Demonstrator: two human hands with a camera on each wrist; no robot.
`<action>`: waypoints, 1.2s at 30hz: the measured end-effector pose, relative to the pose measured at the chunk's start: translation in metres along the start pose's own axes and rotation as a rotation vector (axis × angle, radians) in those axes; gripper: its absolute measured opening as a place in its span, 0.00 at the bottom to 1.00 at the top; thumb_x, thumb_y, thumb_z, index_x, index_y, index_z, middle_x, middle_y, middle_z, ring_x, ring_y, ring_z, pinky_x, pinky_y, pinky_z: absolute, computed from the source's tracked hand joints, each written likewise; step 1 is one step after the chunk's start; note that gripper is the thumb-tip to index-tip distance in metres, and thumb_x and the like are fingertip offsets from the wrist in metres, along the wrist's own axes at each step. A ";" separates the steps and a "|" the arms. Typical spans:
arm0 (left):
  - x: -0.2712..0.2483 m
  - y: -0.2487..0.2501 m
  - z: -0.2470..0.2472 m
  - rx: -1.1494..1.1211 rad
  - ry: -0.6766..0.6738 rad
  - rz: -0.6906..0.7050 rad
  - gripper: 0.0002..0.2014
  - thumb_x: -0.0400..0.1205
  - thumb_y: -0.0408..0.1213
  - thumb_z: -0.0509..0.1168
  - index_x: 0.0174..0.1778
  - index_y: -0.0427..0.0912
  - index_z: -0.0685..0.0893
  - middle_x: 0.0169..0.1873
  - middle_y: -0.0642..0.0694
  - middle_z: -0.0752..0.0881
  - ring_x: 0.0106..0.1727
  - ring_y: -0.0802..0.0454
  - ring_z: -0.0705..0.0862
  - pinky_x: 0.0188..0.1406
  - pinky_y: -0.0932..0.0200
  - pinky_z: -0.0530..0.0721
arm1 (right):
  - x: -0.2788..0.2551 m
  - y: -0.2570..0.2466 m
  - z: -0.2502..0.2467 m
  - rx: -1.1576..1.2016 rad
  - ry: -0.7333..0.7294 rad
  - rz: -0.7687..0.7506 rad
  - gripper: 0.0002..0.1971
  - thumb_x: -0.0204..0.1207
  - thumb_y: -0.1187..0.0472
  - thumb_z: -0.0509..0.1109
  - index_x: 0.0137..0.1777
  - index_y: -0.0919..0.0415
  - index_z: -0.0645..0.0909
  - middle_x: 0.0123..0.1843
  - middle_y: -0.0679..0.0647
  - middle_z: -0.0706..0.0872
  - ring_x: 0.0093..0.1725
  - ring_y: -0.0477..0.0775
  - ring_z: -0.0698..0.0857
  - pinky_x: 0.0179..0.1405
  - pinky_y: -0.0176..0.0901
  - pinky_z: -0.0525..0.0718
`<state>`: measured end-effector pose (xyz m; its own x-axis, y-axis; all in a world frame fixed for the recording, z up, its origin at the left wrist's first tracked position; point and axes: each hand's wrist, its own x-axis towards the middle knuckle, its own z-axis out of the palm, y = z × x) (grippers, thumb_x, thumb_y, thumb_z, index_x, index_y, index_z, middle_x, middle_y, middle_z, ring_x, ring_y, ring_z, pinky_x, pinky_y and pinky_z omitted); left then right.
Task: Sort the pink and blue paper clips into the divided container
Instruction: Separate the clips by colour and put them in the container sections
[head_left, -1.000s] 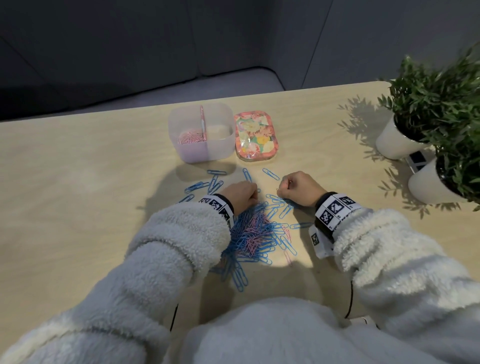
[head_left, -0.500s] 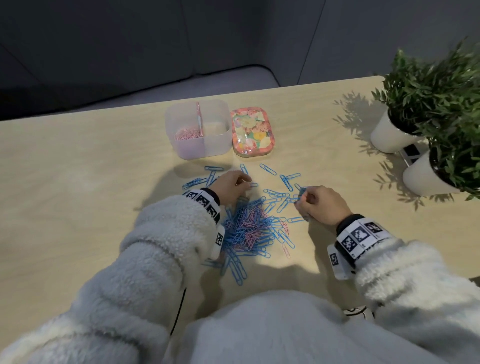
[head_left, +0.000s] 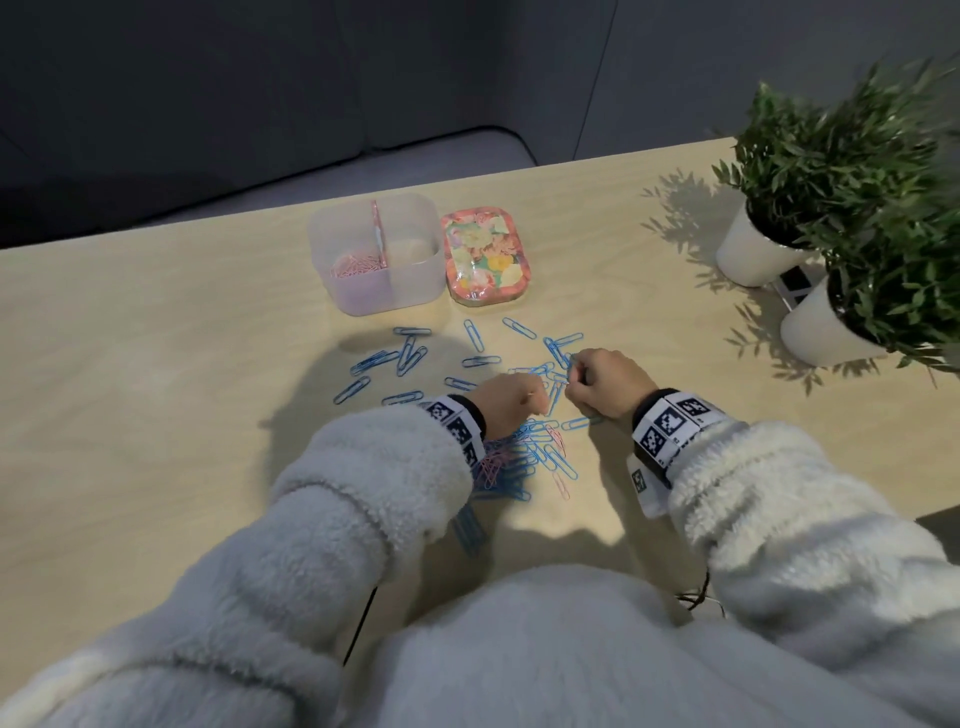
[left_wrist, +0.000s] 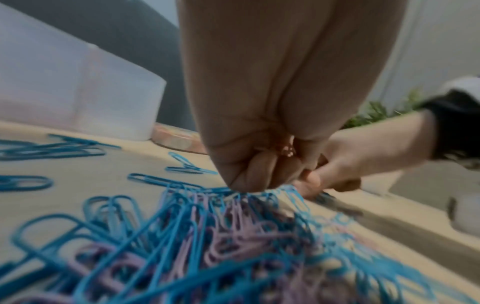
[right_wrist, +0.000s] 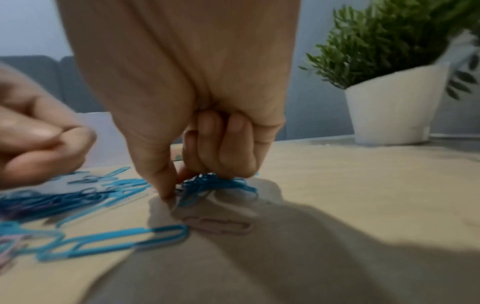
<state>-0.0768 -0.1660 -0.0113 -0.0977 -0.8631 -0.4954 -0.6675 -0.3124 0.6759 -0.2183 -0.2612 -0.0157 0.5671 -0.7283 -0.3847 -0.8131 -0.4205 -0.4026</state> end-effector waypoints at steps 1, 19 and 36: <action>0.000 0.000 0.005 0.079 -0.007 0.004 0.10 0.80 0.35 0.54 0.45 0.40 0.81 0.49 0.39 0.84 0.50 0.44 0.80 0.52 0.55 0.76 | 0.003 0.001 0.000 0.037 -0.001 0.000 0.06 0.69 0.63 0.66 0.32 0.55 0.75 0.36 0.57 0.86 0.40 0.61 0.83 0.42 0.48 0.80; -0.001 0.016 0.021 0.321 0.019 0.072 0.11 0.82 0.39 0.60 0.55 0.36 0.78 0.53 0.36 0.83 0.52 0.42 0.79 0.55 0.51 0.75 | -0.027 0.025 -0.014 0.763 0.075 0.293 0.16 0.75 0.67 0.61 0.25 0.59 0.70 0.14 0.49 0.72 0.14 0.48 0.69 0.14 0.26 0.64; -0.046 -0.013 -0.033 0.166 0.236 0.008 0.10 0.83 0.45 0.59 0.41 0.43 0.72 0.27 0.52 0.72 0.31 0.50 0.71 0.36 0.57 0.67 | -0.012 0.001 -0.026 0.239 -0.088 -0.007 0.18 0.74 0.68 0.68 0.26 0.56 0.68 0.24 0.49 0.72 0.24 0.42 0.71 0.24 0.30 0.67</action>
<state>-0.0395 -0.1348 0.0206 0.0582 -0.9398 -0.3367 -0.7813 -0.2529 0.5706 -0.2293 -0.2668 0.0107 0.5900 -0.6718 -0.4480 -0.7612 -0.2777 -0.5860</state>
